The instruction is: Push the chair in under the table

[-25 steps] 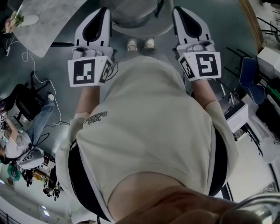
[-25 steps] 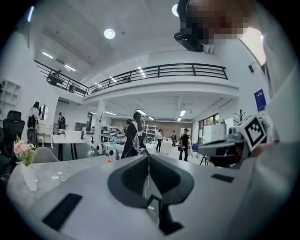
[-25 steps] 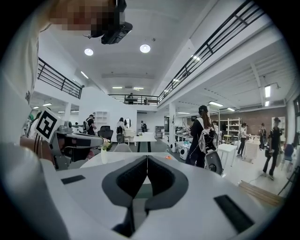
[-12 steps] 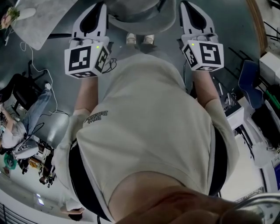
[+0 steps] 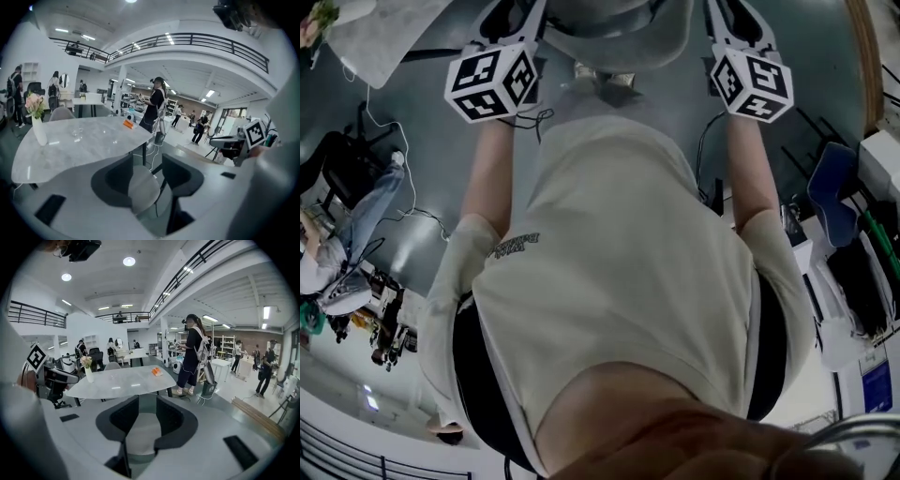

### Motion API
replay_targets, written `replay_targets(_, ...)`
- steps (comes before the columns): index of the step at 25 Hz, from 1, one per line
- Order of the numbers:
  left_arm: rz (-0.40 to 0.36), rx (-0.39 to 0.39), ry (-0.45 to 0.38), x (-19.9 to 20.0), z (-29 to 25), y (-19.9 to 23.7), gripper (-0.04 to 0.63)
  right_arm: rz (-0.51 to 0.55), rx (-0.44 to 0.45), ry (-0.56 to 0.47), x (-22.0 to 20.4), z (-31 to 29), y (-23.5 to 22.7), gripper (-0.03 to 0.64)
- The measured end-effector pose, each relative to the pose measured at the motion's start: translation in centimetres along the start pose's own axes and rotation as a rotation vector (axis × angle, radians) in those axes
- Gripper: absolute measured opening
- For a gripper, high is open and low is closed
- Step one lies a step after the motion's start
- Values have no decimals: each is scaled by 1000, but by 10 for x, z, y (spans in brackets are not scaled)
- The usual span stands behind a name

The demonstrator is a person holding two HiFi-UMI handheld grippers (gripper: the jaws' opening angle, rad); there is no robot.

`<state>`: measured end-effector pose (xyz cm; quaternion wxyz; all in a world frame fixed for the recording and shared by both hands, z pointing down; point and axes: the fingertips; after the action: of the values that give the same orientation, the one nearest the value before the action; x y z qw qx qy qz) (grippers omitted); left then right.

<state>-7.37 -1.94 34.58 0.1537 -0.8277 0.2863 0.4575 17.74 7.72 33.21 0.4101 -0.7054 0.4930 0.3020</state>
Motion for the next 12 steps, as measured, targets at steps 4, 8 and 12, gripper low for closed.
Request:
replay_targets(4,31,26,111,-51,-27,10,186,-6,-38,74,-29,-25,-28,131)
replay_targets(8,26,69,248,-112,-61,16,187,-43,-59,172,-66,-46,-57,170)
replay_targets(12,88,29,336,-166,-84,13,193,-58,-77,260,-108,-67,-73,187)
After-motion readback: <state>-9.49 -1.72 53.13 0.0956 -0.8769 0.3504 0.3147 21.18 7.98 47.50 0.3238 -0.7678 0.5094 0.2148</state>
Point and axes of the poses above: the fingertips, and each gripper's own axes: z backward along the fingers, y to its left, x out of its top, and after that the axes turned 15 degrees about -z, right-handed
